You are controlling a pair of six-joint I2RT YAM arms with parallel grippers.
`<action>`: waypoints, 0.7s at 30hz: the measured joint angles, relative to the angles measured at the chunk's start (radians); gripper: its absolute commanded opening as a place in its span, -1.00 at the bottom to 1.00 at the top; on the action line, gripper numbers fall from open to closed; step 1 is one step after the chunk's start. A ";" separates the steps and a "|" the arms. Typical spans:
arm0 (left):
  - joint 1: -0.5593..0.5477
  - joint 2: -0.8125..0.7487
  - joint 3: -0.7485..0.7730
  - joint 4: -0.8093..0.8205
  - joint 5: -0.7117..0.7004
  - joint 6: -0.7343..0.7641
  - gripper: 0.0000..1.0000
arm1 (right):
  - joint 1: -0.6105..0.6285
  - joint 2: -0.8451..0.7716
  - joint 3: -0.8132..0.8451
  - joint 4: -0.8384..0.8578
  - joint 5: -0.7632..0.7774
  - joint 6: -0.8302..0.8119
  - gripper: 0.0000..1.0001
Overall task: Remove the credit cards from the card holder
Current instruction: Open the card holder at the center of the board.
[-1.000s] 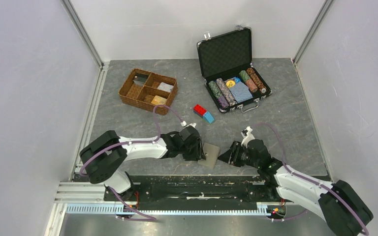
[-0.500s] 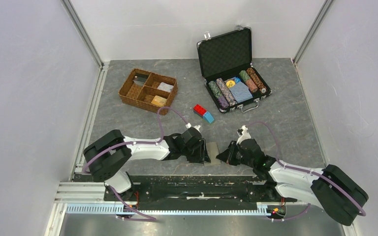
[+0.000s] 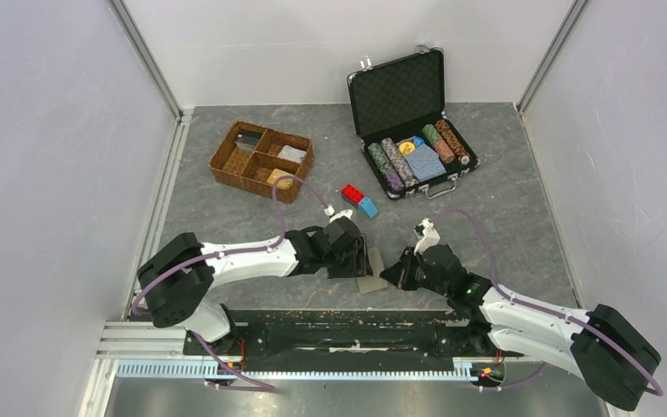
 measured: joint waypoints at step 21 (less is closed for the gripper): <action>0.000 0.129 0.130 -0.078 -0.057 0.002 0.16 | 0.094 -0.102 0.024 -0.113 0.146 -0.024 -1.00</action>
